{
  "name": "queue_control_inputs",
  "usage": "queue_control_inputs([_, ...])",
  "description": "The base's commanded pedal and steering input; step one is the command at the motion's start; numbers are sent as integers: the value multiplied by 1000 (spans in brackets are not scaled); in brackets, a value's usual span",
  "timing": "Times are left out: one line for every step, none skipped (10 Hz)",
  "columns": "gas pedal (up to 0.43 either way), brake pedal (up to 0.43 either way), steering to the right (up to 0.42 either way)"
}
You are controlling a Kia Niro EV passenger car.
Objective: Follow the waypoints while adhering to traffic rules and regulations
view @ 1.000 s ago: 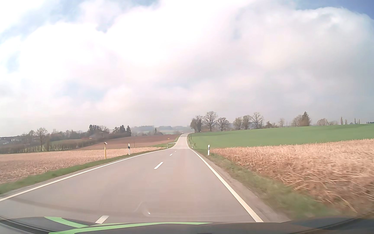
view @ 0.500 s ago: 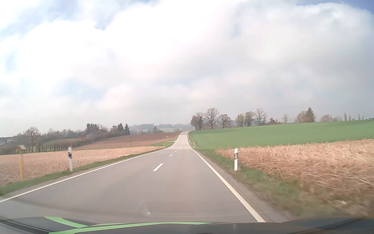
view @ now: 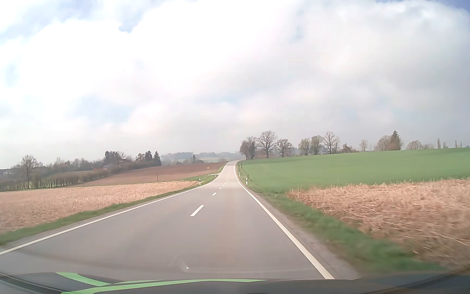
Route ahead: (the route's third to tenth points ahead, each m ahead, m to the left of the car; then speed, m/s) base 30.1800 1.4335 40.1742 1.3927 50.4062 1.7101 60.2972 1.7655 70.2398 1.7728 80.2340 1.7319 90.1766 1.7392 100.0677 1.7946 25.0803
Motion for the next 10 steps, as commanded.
queue_control_inputs([0, 0, -3])
queue_control_inputs([0, 0, -3])
queue_control_inputs([0, 0, -3])
queue_control_inputs([0, 0, -3])
queue_control_inputs([0, 0, -3])
queue_control_inputs([0, 0, -3])
queue_control_inputs([0, 0, -3])
queue_control_inputs([0, 0, -3])
queue_control_inputs([0, 0, -3])
queue_control_inputs([0, 0, -3])
